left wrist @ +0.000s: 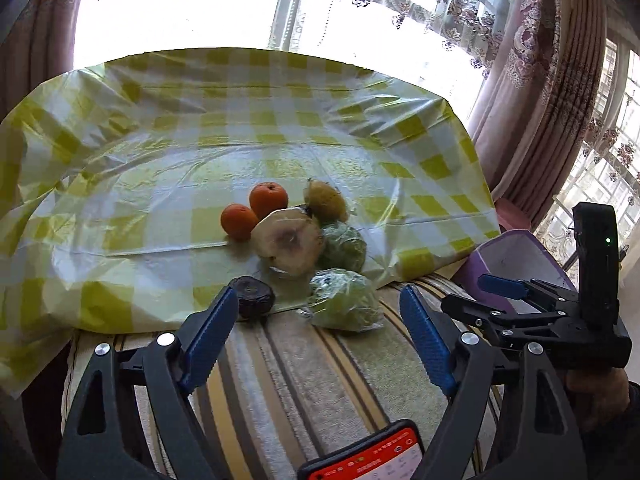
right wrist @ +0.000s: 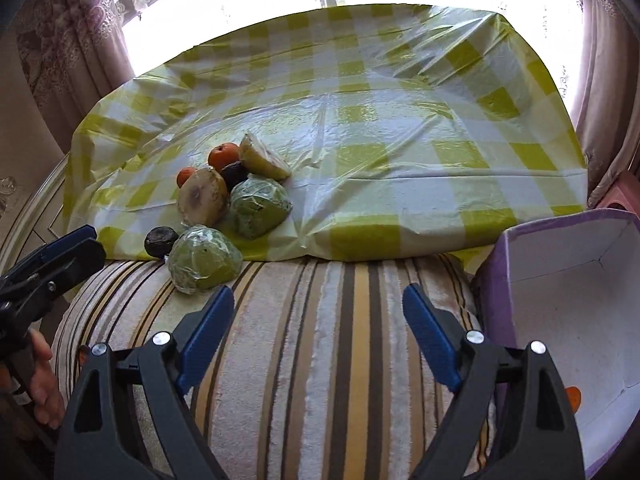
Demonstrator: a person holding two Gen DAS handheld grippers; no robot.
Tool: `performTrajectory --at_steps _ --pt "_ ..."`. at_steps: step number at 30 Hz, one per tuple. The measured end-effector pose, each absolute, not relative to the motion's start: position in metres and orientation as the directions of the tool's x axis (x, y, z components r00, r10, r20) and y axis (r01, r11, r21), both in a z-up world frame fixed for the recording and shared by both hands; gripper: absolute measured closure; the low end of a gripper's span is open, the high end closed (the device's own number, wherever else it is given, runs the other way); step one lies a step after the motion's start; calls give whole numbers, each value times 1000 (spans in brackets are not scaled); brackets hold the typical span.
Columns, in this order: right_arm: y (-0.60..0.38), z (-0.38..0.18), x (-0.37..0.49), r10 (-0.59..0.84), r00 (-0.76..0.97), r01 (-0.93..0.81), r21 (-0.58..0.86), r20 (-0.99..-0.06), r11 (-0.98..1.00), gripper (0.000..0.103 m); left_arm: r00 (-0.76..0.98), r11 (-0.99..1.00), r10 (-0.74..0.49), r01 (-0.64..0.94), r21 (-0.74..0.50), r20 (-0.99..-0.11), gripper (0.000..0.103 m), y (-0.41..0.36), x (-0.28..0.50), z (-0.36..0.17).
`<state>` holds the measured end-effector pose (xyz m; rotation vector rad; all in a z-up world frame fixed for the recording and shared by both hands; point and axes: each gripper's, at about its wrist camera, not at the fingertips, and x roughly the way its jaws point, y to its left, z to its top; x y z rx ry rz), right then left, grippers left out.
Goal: Organize fruits
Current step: 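Grasp the second dark date with the left tool, then grasp a plastic-wrapped green ball with the right tool while the left tool lifts the date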
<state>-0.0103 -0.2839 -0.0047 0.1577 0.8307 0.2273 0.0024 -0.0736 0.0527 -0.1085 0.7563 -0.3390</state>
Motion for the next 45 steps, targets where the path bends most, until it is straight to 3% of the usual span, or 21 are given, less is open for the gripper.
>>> performTrajectory --at_steps 3,9,16,20,38,40,41,45 --pt "-261 -8 -5 305 631 -194 235 -713 952 17 667 950 -311 206 -234 -677 39 -48 10 39" --pt "-224 -15 7 369 590 -287 240 -718 927 17 618 954 -298 174 -243 -728 48 -34 27 19" --pt "-205 -24 24 389 559 -311 250 -732 917 17 554 948 -312 232 -216 -772 50 -52 52 6" --pt "-202 -27 34 397 547 -317 257 -737 913 17 507 950 -294 244 -192 -810 64 -60 69 -6" --pt "-182 -40 59 401 517 -327 259 -756 909 21 585 953 -302 162 -256 -753 65 -38 64 -10" --pt "-181 -42 61 408 509 -331 265 -758 906 27 586 952 -306 165 -259 -751 65 -38 65 -10" --pt "-179 -42 61 415 506 -340 267 -756 902 36 587 951 -307 166 -259 -750 65 -38 65 -10" --pt "-177 -42 59 407 514 -344 253 -755 904 39 591 954 -300 161 -255 -749 65 -37 63 -10"
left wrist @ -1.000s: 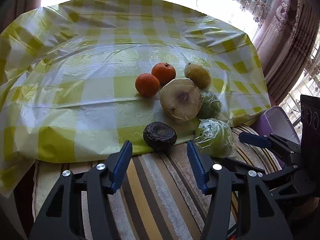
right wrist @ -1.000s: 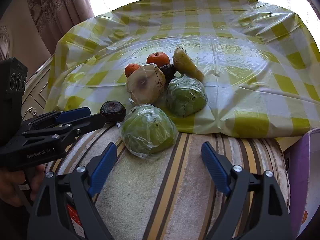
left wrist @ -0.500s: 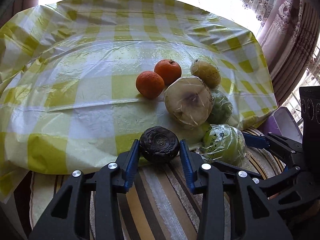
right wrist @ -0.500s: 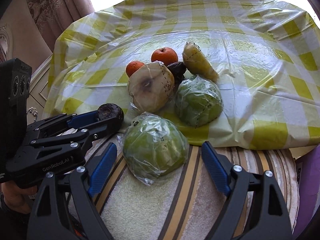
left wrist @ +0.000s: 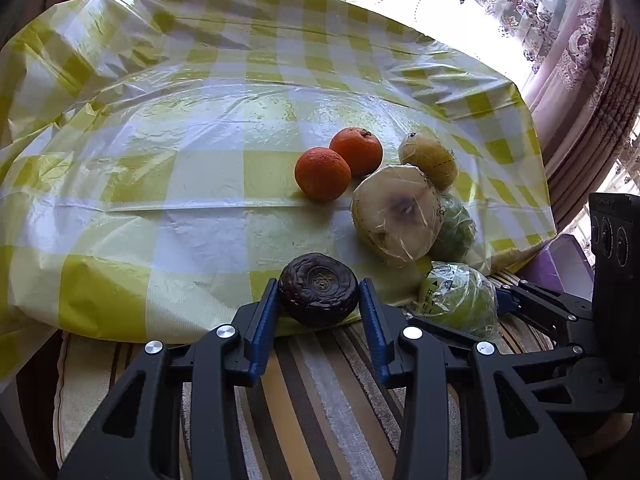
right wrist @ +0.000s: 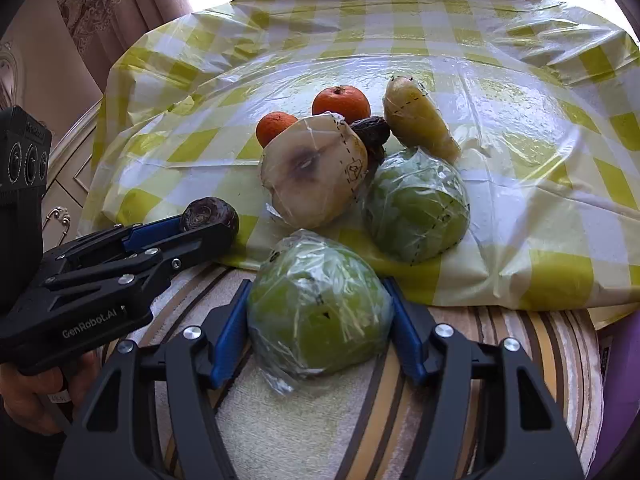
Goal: Organize fruits
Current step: 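Grasp a plastic-wrapped green ball with the right tool while the left tool lifts the date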
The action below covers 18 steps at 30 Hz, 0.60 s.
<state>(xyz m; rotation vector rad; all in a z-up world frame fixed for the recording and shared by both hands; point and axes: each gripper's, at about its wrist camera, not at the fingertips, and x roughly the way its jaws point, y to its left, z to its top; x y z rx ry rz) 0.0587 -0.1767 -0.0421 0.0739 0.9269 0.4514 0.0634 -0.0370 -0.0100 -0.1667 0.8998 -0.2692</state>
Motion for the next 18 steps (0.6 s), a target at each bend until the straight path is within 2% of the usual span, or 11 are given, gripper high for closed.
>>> performTrajectory --at_steps 18 --pt "-208 -29 32 393 564 -306 258 -726 916 40 627 966 -257 165 -197 -735 65 -52 42 19"
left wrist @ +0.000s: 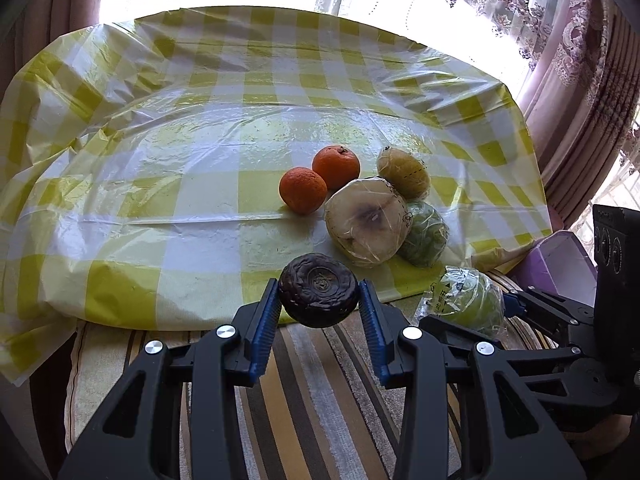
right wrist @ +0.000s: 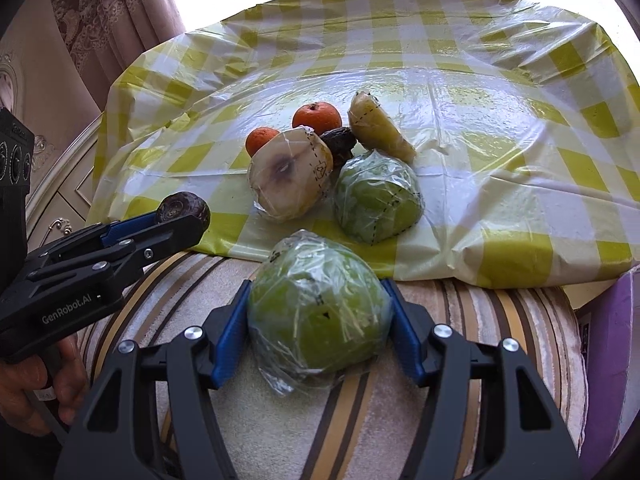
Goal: Organize fruits
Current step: 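Grasp a plastic-wrapped green ball with the right tool while the left tool lifts the date, then carry date and wrapped green ball into the box and open both tools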
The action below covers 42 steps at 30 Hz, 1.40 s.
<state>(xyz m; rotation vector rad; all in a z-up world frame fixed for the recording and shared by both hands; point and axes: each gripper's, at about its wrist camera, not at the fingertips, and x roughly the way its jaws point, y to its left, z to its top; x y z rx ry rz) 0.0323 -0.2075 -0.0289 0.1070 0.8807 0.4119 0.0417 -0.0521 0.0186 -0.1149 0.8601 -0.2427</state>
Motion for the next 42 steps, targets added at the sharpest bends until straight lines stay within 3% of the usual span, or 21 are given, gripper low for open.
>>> performTrajectory --at_steps 11,20,42 --pt "-260 -23 13 379 610 -229 303 -696 925 40 651 962 -263 231 -144 -712 65 -87 29 48" --pt "-336 -21 -2 304 672 -101 322 -676 941 40 623 924 -339 363 -122 -705 65 -157 23 61" --pt "-525 -58 -57 -18 647 302 234 -762 924 40 359 701 -482 705 -106 -799 65 -376 3 17"
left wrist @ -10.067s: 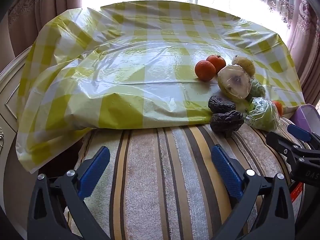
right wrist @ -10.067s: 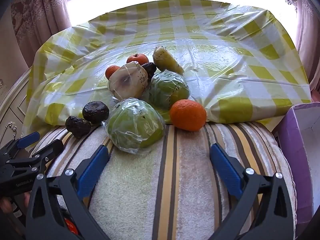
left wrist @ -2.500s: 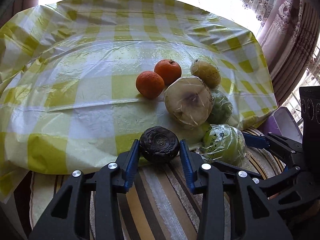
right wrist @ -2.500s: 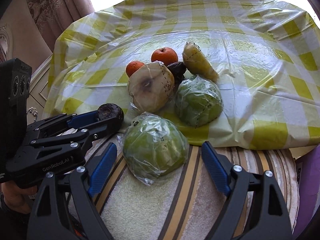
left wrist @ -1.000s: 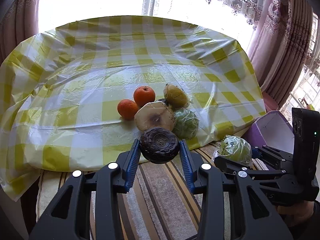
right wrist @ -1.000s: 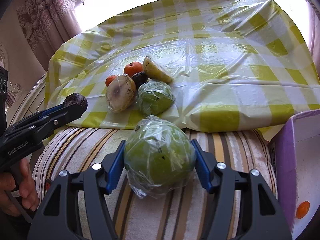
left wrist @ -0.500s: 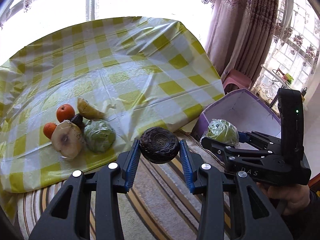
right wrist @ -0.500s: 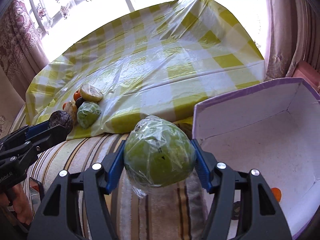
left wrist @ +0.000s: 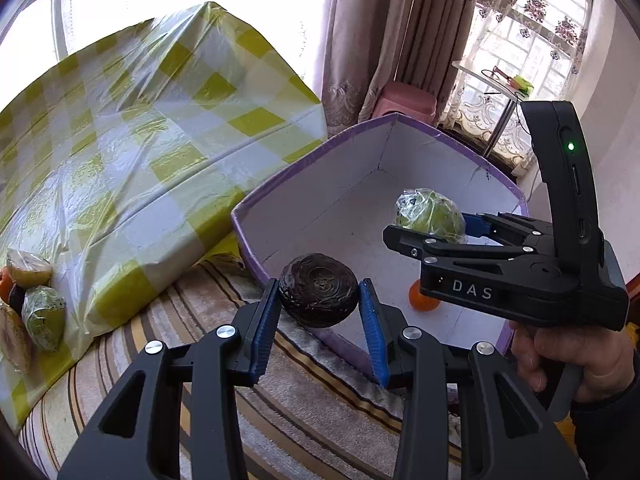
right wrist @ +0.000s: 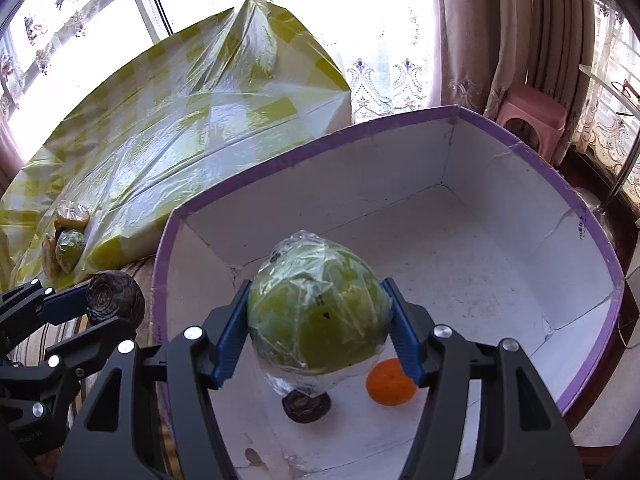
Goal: Organize fruits
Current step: 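Carry date and wrapped green ball into the box and open both tools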
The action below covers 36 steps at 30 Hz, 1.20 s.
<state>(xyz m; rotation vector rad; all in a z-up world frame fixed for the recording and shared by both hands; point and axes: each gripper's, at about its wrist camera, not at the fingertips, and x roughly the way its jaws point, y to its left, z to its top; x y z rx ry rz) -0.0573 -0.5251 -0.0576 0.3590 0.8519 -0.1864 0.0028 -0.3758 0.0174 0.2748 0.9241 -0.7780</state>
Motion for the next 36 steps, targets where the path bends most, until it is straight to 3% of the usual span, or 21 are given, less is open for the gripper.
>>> performTrajectory --at_steps 9,25,32,36 --pt "-559 -76 -70 -182 563 401 73 -806 913 40 316 624 -455 780 -45 -832 65 -421 -17 -7" --pt "-546 -89 -57 -167 531 358 42 -831 933 37 319 608 -397 794 14 -861 64 -436 -18 -29" --pt "-544 -87 -53 -163 527 348 37 -834 937 28 316 611 -412 792 -2 -855 46 -434 -20 -26" --pt "-541 -84 -52 -163 525 344 34 -835 938 25 319 611 -420 792 -4 -849 43 -432 -20 -23"
